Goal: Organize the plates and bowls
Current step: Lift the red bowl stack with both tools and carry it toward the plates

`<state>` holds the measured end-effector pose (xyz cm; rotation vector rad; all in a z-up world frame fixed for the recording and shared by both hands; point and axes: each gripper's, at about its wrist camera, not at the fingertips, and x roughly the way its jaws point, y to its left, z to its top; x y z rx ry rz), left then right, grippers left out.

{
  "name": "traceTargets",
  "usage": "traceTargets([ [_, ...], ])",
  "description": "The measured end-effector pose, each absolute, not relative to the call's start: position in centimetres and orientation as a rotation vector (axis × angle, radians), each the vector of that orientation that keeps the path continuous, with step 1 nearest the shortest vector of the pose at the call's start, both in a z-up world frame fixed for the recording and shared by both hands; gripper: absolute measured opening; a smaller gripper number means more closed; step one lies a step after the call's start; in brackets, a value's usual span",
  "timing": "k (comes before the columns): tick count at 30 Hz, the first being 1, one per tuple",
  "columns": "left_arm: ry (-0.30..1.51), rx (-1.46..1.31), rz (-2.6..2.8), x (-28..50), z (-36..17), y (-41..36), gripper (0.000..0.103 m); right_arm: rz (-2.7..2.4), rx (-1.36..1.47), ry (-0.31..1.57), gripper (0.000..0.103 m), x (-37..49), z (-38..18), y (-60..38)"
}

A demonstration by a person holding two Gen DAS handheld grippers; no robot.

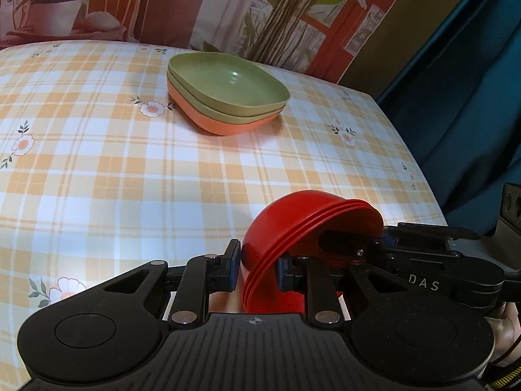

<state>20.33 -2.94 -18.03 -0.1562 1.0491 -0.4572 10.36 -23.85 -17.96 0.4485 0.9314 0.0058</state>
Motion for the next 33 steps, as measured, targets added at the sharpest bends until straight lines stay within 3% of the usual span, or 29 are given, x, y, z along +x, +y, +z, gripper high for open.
traceTargets([
  [20, 1.054, -0.178, -0.461, 21.4, -18.4, -2.8, 0.023, -0.011, 0.475, 0.941, 0.016, 10.7, -18.8, -24.4],
  [27, 1.045, -0.204, -0.451, 22.2, -19.1, -2.6, 0.023, -0.033, 0.499, 0.922, 0.009, 11.4, -19.7, -25.0],
  [33, 1.028, -0.183, -0.422, 23.2, -19.7, -2.9, 0.022, -0.053, 0.474, 0.909, 0.009, 13.3, -20.5, -25.2],
])
